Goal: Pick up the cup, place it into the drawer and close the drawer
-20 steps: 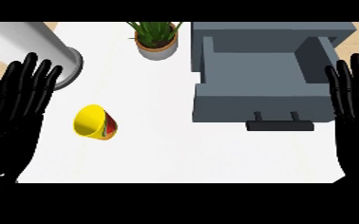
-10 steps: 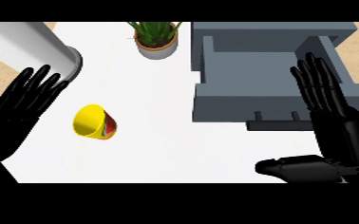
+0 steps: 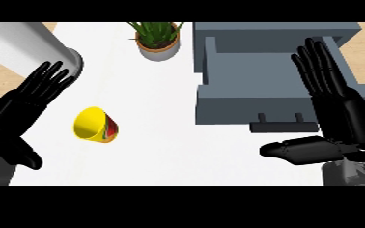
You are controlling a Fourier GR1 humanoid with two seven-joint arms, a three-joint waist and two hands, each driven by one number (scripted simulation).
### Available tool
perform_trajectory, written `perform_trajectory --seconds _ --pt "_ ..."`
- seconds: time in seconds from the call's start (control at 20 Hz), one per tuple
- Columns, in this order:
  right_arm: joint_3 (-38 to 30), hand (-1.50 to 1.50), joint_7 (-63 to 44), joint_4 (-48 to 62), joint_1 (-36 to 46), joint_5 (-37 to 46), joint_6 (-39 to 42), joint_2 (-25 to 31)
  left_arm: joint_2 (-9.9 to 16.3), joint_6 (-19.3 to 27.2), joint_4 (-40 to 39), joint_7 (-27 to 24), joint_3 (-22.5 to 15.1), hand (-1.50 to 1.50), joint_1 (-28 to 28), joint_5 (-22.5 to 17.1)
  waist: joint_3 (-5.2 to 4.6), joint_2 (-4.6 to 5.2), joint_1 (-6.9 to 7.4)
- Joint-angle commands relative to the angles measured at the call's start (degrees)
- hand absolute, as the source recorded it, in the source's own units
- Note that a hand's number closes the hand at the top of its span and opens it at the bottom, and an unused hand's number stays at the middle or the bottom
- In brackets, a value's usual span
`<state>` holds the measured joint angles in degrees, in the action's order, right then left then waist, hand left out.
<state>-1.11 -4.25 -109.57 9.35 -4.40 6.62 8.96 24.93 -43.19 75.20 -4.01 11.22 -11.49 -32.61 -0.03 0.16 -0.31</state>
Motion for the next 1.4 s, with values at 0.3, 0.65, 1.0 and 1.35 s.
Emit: perform_trajectory --seconds 0.3,0.65,1.0,1.35 --pt "-0.2 -1.5 -1.6 -1.4 2.5 1.1 -0.6 -0.7 -2.0 -2.1 -24.7 -20.7 0.1 -1.5 -6.6 22.1 -0.03 0.02 -0.32" --pt "-0.9 -1.5 -0.8 1.5 3.6 1.1 0.1 -0.6 0.5 -0.6 -39.3 -37.8 -2.6 -1.5 -7.7 32.3 -0.08 0.12 -0.41" --pt "-4.7 -1.5 -0.6 3.8 5.5 -2.1 2.7 2.2 -1.8 6.3 -51.5 -45.9 -4.9 -1.5 -12.0 37.1 -0.14 0.35 -0.96" --pt "-1.1 -1.5 -0.6 0.8 3.1 0.4 1.4 -0.4 -2.7 8.9 -56.8 -51.8 -6.1 -1.5 -12.6 38.7 -0.24 0.49 -1.47"
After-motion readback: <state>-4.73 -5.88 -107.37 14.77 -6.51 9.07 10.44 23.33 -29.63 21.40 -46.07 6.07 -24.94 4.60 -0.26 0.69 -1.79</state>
